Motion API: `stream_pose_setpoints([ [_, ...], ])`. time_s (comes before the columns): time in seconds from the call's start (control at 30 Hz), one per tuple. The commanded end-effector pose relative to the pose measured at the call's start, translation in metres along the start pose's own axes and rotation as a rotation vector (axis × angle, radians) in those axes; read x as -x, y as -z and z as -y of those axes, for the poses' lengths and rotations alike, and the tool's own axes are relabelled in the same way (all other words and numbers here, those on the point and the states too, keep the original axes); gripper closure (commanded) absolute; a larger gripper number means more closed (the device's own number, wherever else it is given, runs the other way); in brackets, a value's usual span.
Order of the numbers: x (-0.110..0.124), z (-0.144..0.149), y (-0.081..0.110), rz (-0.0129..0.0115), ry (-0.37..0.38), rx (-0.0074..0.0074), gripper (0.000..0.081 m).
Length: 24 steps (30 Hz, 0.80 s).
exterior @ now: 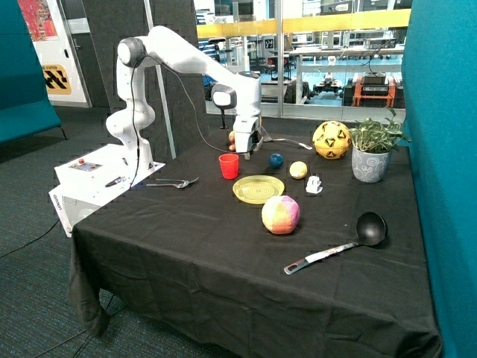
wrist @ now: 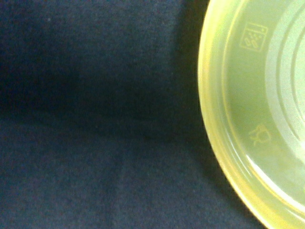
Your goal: Set the table
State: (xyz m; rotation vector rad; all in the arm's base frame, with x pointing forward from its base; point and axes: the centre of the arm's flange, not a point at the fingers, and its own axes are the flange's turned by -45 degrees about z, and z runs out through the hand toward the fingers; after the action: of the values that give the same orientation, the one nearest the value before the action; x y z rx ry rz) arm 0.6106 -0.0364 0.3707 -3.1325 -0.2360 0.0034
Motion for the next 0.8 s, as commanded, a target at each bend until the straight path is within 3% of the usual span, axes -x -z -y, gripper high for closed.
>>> stream_pose_setpoints([
  [0.0,-0.009,0.001,-0.012,-0.0021,-0.056,0.0003,0.0478],
  [0.77,-0.041,0.016,-0.030,-0.0021,-0.041,0.0003,0.0477],
])
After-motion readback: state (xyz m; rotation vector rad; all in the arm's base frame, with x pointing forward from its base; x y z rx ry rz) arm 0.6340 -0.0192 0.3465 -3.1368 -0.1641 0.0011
